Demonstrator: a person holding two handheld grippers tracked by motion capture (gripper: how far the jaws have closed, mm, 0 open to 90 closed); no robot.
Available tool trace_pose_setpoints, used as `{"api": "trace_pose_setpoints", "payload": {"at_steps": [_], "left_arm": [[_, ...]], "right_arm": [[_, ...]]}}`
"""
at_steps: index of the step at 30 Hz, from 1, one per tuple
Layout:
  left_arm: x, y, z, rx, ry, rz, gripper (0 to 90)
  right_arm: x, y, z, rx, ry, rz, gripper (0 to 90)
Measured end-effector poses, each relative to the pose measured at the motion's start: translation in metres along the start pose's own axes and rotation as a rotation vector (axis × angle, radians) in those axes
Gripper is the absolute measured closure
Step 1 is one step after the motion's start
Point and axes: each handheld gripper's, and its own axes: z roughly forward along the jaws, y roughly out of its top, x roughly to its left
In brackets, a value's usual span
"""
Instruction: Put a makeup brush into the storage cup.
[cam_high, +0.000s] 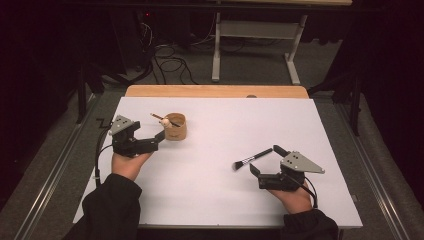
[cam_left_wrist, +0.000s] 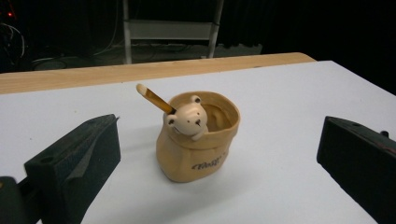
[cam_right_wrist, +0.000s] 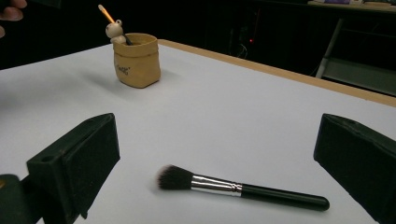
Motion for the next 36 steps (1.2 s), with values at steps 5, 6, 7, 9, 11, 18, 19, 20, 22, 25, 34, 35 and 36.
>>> {"api": "trace_pose_setpoints", "payload": {"at_steps": [5, 6, 7, 9, 11, 18, 19, 20, 22, 25, 34, 35, 36], "left_arm": [[-0.007, -0.011, -0.009, 0.013, -0.034, -0.005, 0.2], [-0.009, -0.013, -0.01, 0.017, -0.039, -0.003, 0.2], [-0.011, -0.016, -0.012, 0.02, -0.042, -0.001, 0.2], [-0.013, -0.023, -0.014, 0.039, -0.057, 0.013, 0.2], [-0.016, -0.03, -0.017, 0.054, -0.069, 0.024, 0.2], [-0.018, -0.052, -0.028, 0.047, -0.091, 0.078, 0.2], [-0.019, -0.056, -0.027, 0.051, -0.091, 0.094, 0.2], [-0.02, -0.059, -0.025, 0.054, -0.089, 0.111, 0.2], [-0.02, -0.06, -0.023, 0.058, -0.1, 0.111, 0.2], [-0.022, -0.06, -0.021, 0.039, -0.123, 0.114, 0.2], [-0.02, -0.061, -0.018, 0.017, -0.19, 0.118, 0.9], [-0.02, -0.061, -0.018, 0.017, -0.193, 0.121, 1.5], [-0.02, -0.061, -0.018, 0.019, -0.197, 0.125, 2.2]], "right_arm": [[0.0, 0.0, 0.0, -0.002, -0.001, -0.002, 0.8], [0.0, 0.0, 0.0, -0.002, -0.002, -0.002, 0.8], [0.0, 0.0, 0.0, -0.001, -0.002, -0.002, 0.8], [0.0, 0.0, 0.0, -0.001, -0.002, 0.0, 0.8], [0.001, 0.0, 0.0, 0.001, -0.001, -0.002, 0.8], [0.001, -0.001, 0.002, 0.009, -0.003, 0.001, 0.8], [0.001, -0.001, 0.002, 0.01, -0.003, 0.001, 0.8], [0.001, -0.001, 0.002, 0.009, -0.003, -0.002, 0.8], [0.001, -0.001, 0.002, 0.009, -0.002, -0.004, 0.8], [0.001, -0.001, 0.003, 0.012, -0.003, -0.001, 0.8], [0.0, -0.003, 0.005, 0.023, -0.012, 0.0, 0.7], [0.0, -0.003, 0.005, 0.022, -0.015, 0.001, 0.7], [-0.001, -0.003, 0.004, 0.019, -0.019, 0.003, 0.7]]}}
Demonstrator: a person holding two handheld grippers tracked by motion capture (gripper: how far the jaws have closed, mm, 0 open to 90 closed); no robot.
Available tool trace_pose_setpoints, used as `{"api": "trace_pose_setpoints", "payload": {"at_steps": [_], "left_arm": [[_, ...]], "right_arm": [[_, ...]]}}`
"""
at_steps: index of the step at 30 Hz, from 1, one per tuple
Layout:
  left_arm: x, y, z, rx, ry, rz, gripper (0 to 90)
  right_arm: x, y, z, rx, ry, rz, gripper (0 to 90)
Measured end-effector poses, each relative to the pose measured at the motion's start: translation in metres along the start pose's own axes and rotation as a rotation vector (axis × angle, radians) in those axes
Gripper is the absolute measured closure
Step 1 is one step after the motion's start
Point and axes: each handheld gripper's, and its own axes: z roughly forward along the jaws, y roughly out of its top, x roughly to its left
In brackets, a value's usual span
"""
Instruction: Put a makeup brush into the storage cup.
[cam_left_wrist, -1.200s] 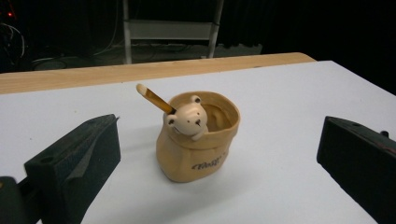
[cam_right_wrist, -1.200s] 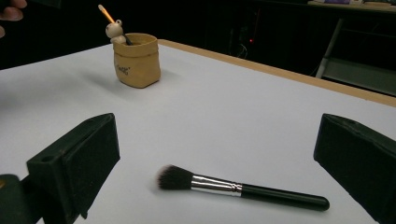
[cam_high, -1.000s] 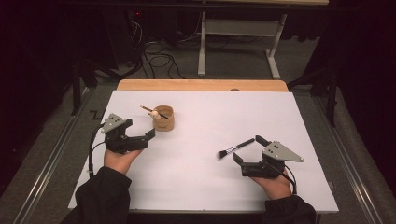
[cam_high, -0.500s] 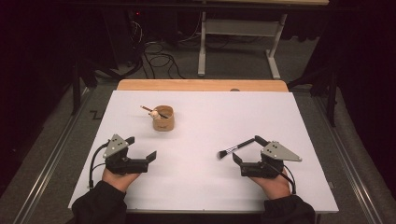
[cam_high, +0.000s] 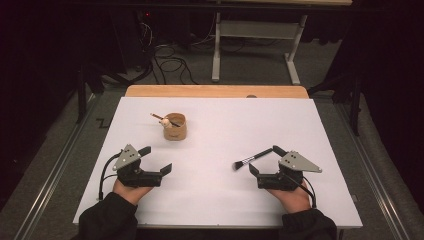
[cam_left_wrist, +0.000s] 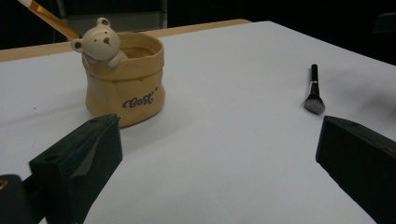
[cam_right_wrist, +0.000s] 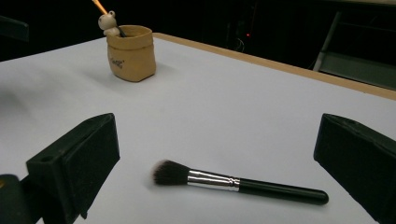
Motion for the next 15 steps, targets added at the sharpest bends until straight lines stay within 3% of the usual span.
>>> {"api": "trace_pose_setpoints", "payload": {"at_steps": [5, 8, 15], "left_arm": [[0.001, 0.0, 0.002, 0.002, -0.024, -0.013, 5.1], [0.002, -0.001, 0.003, 0.001, -0.017, 0.004, 6.4], [0.005, -0.003, 0.005, 0.015, -0.018, -0.006, 6.7]], "right_arm": [[-0.008, 0.001, -0.005, -0.001, -0.049, 0.018, 0.7], [-0.012, 0.0, -0.008, 0.001, -0.068, 0.021, 0.7], [-0.017, 0.0, -0.011, 0.014, -0.098, 0.016, 0.4]]}}
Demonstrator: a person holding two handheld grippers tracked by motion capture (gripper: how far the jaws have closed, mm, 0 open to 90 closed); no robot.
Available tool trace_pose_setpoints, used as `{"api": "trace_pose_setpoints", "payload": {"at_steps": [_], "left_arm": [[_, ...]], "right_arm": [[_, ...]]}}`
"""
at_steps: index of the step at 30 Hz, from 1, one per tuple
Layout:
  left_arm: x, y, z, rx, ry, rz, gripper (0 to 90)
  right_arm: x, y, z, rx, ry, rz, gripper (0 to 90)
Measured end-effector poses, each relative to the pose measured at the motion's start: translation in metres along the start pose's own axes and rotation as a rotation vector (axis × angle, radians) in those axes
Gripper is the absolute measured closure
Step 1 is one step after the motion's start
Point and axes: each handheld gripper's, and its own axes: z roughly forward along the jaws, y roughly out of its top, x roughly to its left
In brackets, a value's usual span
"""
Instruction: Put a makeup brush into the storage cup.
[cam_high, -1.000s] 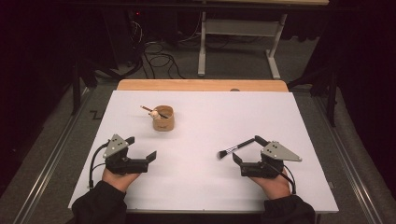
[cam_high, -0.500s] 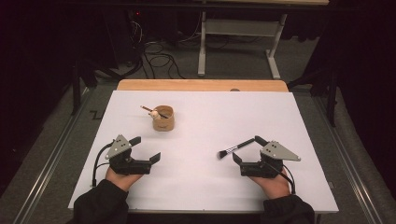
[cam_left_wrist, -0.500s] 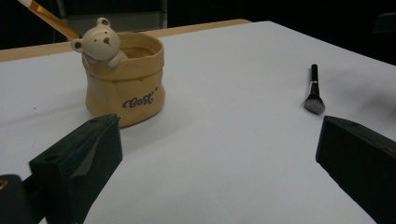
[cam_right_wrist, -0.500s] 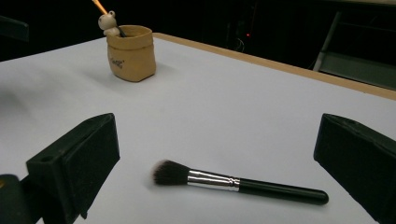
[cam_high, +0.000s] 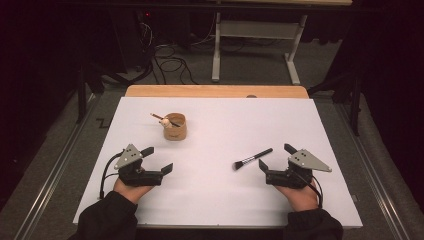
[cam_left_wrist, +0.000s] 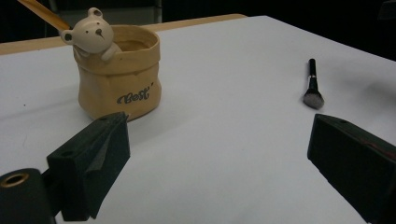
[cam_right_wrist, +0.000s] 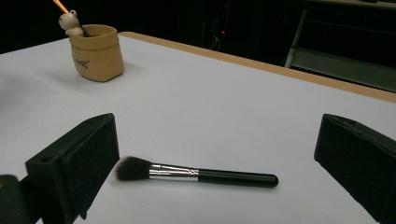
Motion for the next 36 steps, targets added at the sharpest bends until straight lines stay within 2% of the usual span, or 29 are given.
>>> {"api": "trace_pose_setpoints", "payload": {"at_steps": [4, 8, 14, 16, 19, 27, 36], "left_arm": [[0.005, 0.0, -0.003, -0.02, -0.013, -0.031, 7.4], [0.007, 0.001, -0.005, -0.037, 0.01, -0.018, 7.4], [0.006, 0.001, -0.005, -0.03, 0.029, 0.014, 7.4], [0.006, 0.002, -0.004, -0.032, 0.028, 0.012, 7.4], [0.006, 0.002, -0.004, -0.024, 0.027, 0.019, 7.5], [0.007, 0.002, -0.003, -0.018, 0.008, 0.0, 9.1], [0.001, 0.003, -0.006, -0.021, -0.005, 0.028, 9.4]], "right_arm": [[-0.002, 0.001, 0.0, 0.005, -0.004, 0.002, 0.5], [-0.003, 0.002, -0.001, 0.014, -0.02, 0.006, 0.6], [-0.006, 0.001, -0.003, 0.032, -0.046, 0.011, 0.6], [-0.007, -0.001, -0.003, 0.036, -0.049, 0.015, 0.5], [-0.009, -0.003, -0.001, 0.061, -0.055, 0.019, 0.4], [-0.009, -0.009, 0.003, 0.131, -0.081, 0.029, 0.4], [-0.01, -0.017, 0.007, 0.217, -0.107, 0.041, 0.5]]}}
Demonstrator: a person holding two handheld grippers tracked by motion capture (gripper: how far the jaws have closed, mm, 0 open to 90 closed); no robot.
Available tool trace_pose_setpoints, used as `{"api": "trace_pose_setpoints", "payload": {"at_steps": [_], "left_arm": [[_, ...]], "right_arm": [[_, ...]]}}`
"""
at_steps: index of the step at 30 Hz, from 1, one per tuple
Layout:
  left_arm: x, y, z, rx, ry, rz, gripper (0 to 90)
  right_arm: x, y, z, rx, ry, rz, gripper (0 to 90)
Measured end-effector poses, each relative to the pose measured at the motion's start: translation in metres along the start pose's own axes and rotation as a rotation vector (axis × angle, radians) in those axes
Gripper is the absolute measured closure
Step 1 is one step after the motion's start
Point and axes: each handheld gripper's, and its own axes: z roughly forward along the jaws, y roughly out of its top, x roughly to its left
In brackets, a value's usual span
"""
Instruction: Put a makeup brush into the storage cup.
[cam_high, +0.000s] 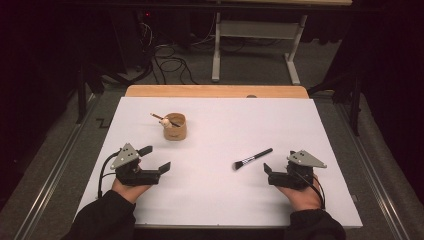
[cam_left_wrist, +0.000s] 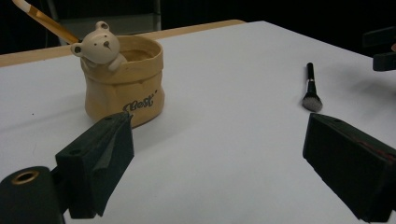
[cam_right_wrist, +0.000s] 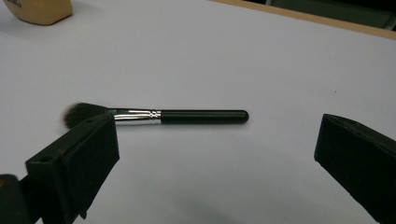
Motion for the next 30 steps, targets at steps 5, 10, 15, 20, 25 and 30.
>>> {"api": "trace_pose_setpoints", "payload": {"at_steps": [5, 10, 15, 20, 25, 30], "left_arm": [[0.0, 0.0, 0.001, 0.004, -0.006, -0.004, 9.5], [0.0, 0.0, 0.002, 0.011, -0.006, -0.007, 9.5], [0.0, 0.0, 0.001, 0.011, -0.008, -0.006, 9.7], [0.0, 0.0, 0.001, 0.018, -0.013, -0.008, 9.7], [0.0, 0.0, 0.001, 0.019, -0.015, -0.009, 9.8], [0.0, -0.001, 0.001, 0.023, -0.02, -0.009, 9.7]], "right_arm": [[0.001, -0.001, 0.004, 0.065, -0.004, -0.013, 0.6], [0.0, 0.0, 0.004, 0.12, 0.009, -0.022, 0.6], [-0.002, 0.006, 0.002, 0.17, 0.04, -0.032, 0.6], [-0.001, 0.007, 0.002, 0.255, 0.067, -0.056, 0.5], [-0.002, 0.009, 0.002, 0.335, 0.087, -0.091, 0.5], [-0.002, 0.01, 0.002, 0.415, 0.107, -0.119, 0.4]]}}
